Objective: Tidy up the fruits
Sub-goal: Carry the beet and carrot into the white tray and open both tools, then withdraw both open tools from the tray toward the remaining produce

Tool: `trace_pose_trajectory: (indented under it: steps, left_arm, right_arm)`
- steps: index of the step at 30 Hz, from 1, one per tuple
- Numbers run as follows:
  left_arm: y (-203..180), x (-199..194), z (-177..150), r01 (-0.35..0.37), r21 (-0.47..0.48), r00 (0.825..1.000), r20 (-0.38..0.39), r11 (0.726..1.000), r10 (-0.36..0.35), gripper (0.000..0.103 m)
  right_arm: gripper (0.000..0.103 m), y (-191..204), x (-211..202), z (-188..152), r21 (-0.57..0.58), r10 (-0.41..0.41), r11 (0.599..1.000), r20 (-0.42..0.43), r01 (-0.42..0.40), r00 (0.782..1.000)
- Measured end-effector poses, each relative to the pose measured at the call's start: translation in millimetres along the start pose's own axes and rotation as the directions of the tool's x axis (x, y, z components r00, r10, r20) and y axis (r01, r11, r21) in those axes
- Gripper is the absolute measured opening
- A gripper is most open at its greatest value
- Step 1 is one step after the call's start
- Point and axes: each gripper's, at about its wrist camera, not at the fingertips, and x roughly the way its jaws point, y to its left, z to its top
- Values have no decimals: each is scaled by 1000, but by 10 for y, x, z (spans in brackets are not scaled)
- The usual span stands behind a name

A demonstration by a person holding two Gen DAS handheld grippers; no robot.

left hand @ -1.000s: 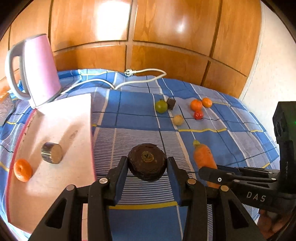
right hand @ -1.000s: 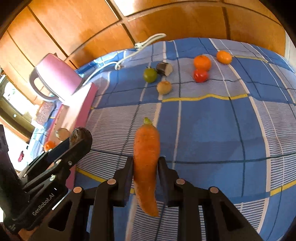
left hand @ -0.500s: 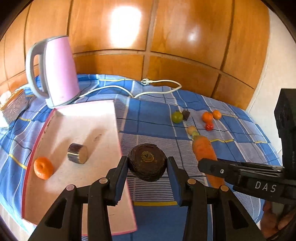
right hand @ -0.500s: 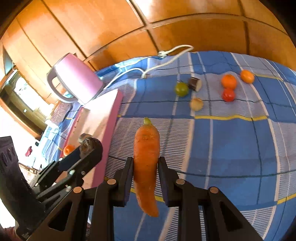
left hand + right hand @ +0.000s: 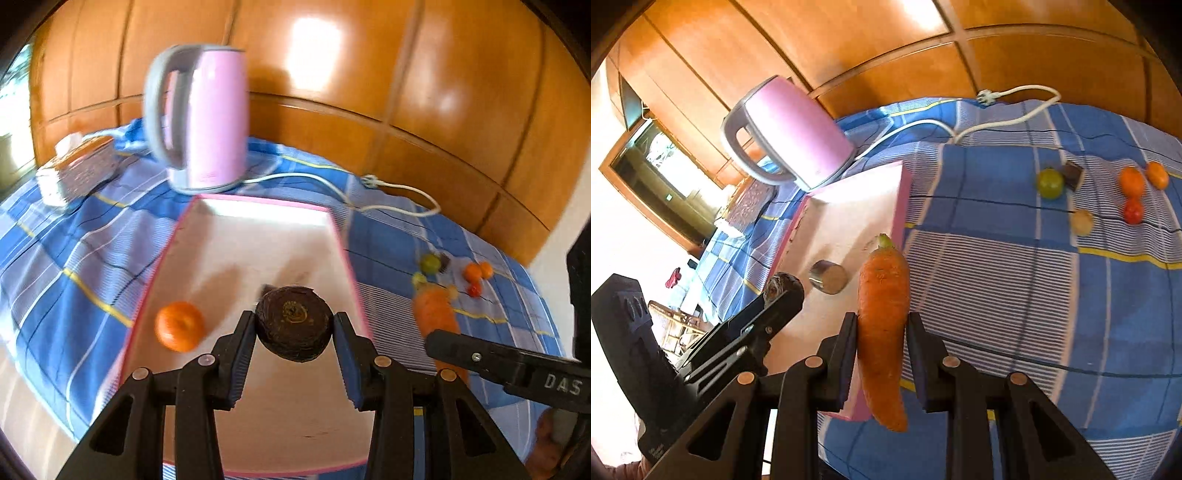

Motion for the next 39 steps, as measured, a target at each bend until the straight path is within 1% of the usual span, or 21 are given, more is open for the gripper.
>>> trace_pose_trajectory:
  steps: [4,8,12,15,19,23,25,26,27,30,35,37,39]
  left_arm:
    - [165,46,47,-28,-43,1000,-5,999,27,43]
    - [227,78,88,-48,-48,999,0,998,48,43]
    - [258,122,108,-66,-57,998,-12,996,66,43]
    - [281,140,99,-81,-61,997,-20,995,80,43]
    - [311,163,72,-94,-72,995,-31,993,92,43]
    - [320,160,61,-106,-76,994,-29,991,104,44]
    - [321,131,65,-115,-76,993,-17,991,114,52]
    - [321,118,68,-120,-77,993,-12,990,119,52]
    - [323,105,68,-120,-79,993,-9,990,120,53]
    - [318,91,68,-127,-78,992,-12,989,126,55]
    - [310,51,35,-124,-84,992,-10,989,124,61]
    - [296,35,17,-124,-88,992,-7,988,124,65]
    - [278,28,6,-123,-87,992,-5,989,123,66]
  right_arm:
    - [27,155,107,51,-25,0,1000,-10,0,1000]
    - [27,285,228,106,-56,-11,998,-20,10,1000]
    - [27,374,375,181,-74,-35,997,-27,33,999]
    - [28,446,458,222,-109,-50,993,-23,47,998]
    - [29,524,470,197,-141,-58,988,-8,56,998]
    - [30,555,457,114,-178,-88,980,-2,86,996]
    - [32,579,425,67,-200,-116,973,15,117,993]
    - [35,590,407,46,-212,-132,968,29,135,991]
    - [36,599,387,25,-223,-147,963,43,153,988]
    - [37,612,341,-18,-239,-186,950,76,199,980]
    - [37,600,241,-51,-237,-222,939,130,248,966]
    - [37,597,205,-69,-243,-231,934,144,260,962]
    - [37,585,178,-90,-245,-243,930,156,276,957]
